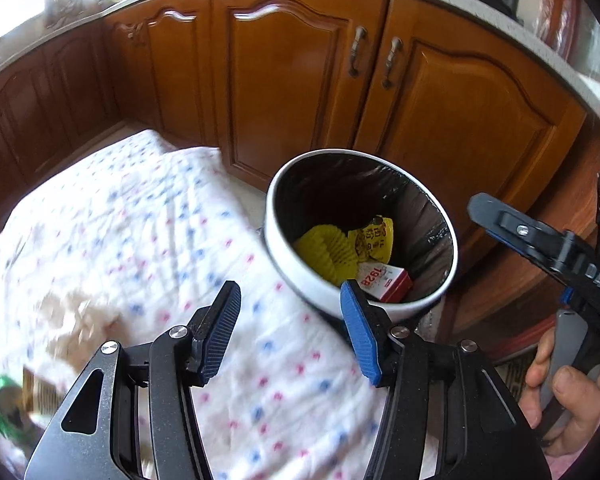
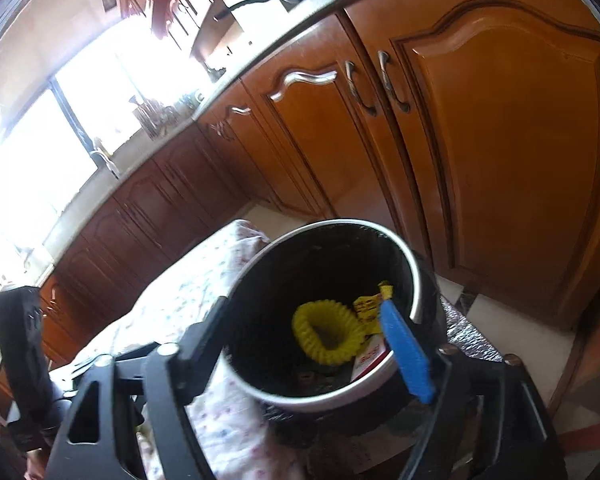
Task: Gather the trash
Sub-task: 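Move both tools back toward the remaining trash on the table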
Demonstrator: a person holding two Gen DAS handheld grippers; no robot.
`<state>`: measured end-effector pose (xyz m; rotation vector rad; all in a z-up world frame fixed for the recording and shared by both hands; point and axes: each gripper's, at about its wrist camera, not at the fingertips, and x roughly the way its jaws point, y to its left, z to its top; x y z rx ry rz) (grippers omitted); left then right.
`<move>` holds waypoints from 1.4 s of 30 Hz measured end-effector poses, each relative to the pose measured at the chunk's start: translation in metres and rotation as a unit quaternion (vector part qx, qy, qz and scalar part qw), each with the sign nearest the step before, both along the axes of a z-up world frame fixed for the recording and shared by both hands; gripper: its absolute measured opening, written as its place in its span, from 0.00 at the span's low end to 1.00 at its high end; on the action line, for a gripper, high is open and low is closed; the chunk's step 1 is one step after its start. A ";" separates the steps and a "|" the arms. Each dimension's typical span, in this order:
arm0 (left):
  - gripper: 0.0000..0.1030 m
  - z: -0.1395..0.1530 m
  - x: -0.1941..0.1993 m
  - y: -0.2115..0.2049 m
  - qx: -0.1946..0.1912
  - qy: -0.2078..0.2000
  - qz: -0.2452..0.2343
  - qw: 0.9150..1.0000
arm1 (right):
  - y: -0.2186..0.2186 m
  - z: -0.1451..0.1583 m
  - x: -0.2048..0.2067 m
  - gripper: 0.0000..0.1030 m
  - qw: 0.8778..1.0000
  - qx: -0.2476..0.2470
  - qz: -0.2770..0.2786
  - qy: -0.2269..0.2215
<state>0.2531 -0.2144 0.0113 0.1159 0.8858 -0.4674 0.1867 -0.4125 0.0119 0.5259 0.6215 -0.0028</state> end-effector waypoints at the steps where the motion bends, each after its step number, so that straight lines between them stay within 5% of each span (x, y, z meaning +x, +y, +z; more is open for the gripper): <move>1: 0.52 0.001 -0.005 0.008 -0.005 -0.002 0.008 1.000 | 0.005 0.002 -0.006 0.82 1.000 0.000 0.001 -0.006; 13: 0.57 -0.006 -0.050 0.098 -0.053 0.003 0.084 0.995 | 0.067 0.002 -0.040 0.91 0.999 0.011 0.026 -0.034; 42: 0.60 -0.013 -0.108 0.234 -0.080 -0.002 0.192 0.978 | 0.187 -0.011 -0.043 0.91 0.989 0.004 0.150 -0.010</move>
